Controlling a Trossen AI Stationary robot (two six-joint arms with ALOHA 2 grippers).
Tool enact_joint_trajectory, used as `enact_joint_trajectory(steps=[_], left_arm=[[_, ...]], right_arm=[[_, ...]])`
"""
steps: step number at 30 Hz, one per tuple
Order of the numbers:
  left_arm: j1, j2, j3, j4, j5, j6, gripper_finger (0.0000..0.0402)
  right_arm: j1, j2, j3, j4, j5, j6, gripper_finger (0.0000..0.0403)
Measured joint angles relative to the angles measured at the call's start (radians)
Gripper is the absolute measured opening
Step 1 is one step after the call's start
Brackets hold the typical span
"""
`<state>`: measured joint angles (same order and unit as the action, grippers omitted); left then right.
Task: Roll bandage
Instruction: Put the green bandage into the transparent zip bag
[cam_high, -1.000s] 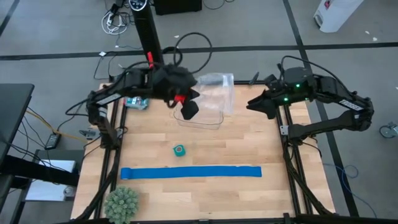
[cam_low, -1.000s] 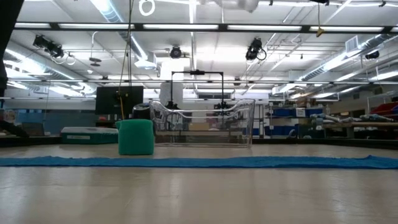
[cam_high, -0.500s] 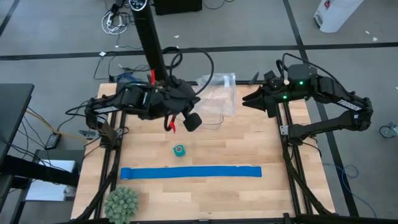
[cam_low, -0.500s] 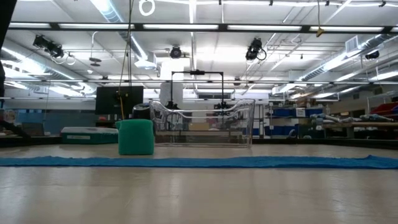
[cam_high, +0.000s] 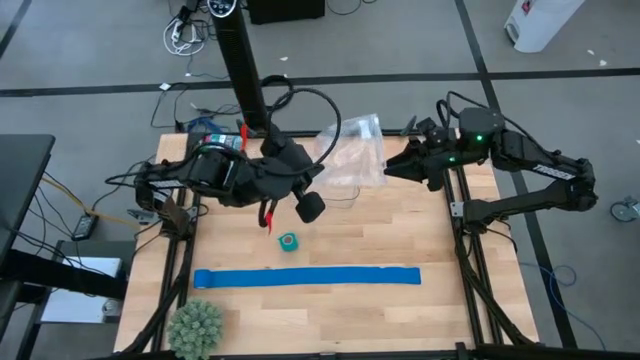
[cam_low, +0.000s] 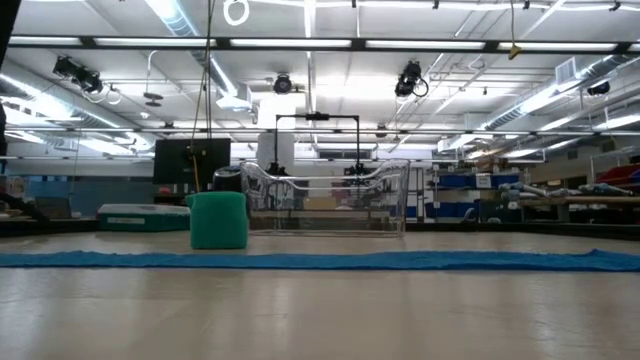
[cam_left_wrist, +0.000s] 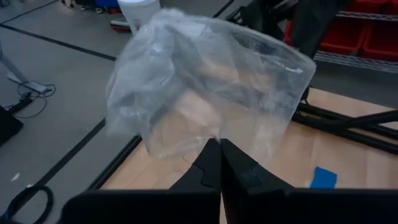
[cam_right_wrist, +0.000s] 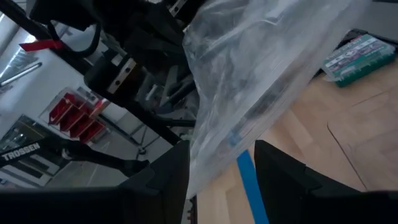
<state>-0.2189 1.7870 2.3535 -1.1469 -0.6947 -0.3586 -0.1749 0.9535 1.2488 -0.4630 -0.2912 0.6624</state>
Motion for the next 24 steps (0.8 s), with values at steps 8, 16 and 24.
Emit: enact_joint_trajectory(steps=[8, 16, 24], left_arm=[[-0.021, 0.000, 0.000, 0.011, -0.059, -0.024, 0.0000], [-0.038, 0.000, 0.000, 0.011, -0.059, -0.044, 0.0000], [-0.040, 0.000, 0.000, 0.008, -0.060, -0.073, 0.0000]], right_arm=[[0.000, 0.002, -0.002, 0.021, -0.020, 0.029, 0.0174], [0.000, 0.001, -0.002, 0.016, 0.009, 0.053, 0.0173], [0.000, -0.007, -0.002, 0.016, 0.036, 0.084, 0.0173]])
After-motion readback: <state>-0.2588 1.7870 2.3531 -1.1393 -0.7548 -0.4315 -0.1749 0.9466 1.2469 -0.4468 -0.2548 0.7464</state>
